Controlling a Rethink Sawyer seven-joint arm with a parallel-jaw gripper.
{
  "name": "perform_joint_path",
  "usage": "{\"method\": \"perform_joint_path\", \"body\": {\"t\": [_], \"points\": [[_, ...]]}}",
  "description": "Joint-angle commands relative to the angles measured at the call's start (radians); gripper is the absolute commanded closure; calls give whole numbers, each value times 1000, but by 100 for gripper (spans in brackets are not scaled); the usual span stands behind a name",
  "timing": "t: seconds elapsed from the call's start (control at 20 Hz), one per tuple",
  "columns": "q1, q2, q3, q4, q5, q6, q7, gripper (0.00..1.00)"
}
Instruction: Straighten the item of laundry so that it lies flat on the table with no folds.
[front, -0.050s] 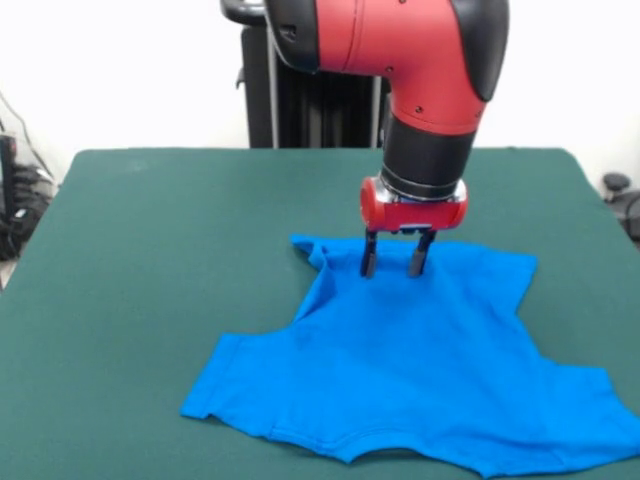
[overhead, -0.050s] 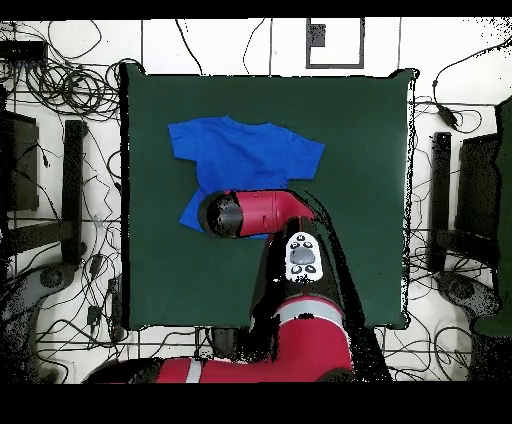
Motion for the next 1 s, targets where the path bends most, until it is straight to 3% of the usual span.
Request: {"method": "perform_joint_path", "body": {"t": [0.05,0.35,1.0], "points": [[5,28,104,129,-57,-86,66,0],[-49,4,121,187,-76,-115,33,0],[-101,35,122,214,-167,-187,31,0]]}}
